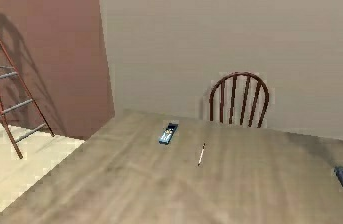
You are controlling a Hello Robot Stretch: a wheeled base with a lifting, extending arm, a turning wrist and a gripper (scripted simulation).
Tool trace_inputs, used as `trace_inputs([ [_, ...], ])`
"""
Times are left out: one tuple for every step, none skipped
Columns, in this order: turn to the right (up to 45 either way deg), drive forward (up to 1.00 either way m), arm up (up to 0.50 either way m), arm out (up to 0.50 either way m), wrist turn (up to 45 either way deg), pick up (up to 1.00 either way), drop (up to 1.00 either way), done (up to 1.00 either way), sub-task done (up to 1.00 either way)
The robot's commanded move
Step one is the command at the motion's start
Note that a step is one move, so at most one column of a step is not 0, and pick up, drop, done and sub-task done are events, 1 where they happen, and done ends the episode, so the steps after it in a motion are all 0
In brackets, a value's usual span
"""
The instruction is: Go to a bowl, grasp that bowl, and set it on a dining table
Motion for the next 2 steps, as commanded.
trace_inputs([
  [-45.0, 0.0, 0.0, 0.0, 0.0, 0.0, 0.0, 0.0, 0.0],
  [-45.0, 0.0, 0.0, 0.0, 0.0, 0.0, 0.0, 0.0, 0.0],
])
